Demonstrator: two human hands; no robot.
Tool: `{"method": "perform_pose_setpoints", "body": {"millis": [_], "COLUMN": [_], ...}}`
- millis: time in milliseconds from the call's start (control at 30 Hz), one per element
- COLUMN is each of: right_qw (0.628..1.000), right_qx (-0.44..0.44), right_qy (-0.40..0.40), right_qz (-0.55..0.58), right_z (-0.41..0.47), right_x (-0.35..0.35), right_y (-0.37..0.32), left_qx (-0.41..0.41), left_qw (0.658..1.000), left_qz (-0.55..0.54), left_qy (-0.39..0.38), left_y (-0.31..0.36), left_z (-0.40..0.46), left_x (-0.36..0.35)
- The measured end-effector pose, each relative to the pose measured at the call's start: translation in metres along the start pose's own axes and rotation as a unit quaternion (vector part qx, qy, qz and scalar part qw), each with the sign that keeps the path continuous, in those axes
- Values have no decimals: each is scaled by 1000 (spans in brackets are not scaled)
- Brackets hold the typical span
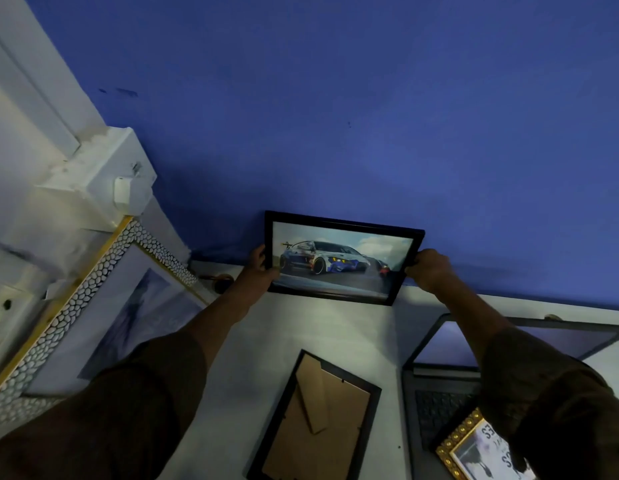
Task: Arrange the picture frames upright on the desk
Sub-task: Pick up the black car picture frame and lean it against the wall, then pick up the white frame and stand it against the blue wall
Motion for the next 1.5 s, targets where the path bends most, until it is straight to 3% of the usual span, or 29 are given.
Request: {"method": "perform_pose_setpoints", "body": {"millis": [167, 267, 533, 667, 900, 1067, 1167, 1500], "right_qw": [998, 996, 971, 964, 931, 913, 906, 898], "right_qx": [-4, -14, 100, 193, 357, 374, 382, 400], "right_qy": [-7, 44, 148, 79, -23, -129, -152, -158], "right_qz": [55, 81, 161, 168, 71, 95, 98, 90], "right_z": [-5, -9, -66, -98, -151, -182, -187, -148], "right_x": [-2, 2, 0, -24, -82, -109, -118, -144], "right_y": [-3, -2, -21, -50, -106, -145, -167, -263], "left_qx": [-1, 12, 12, 0, 9, 8, 28, 5], "left_qw": [1000, 999, 989, 975, 931, 896, 885, 901], "left_qz": [-5, 6, 0, -49, -128, -171, -155, -22], "left_qy": [13, 43, 150, 216, 341, 409, 438, 433], "left_y": [1, 1, -13, -48, -88, -117, -126, -134], "left_z": [-2, -8, -62, -118, -238, -294, -308, -283], "left_x": [-7, -13, -17, -13, -19, 3, 23, 87]}}
Point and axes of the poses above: each hand's wrist, its own z-axis towards the middle knuckle, its own x-axis out of the back of the hand, y = z × x, the point moved 2 cm from there along z, towards the middle knuckle, and after that the axes turned 3 degrees about -y, right-handed, at the moved point
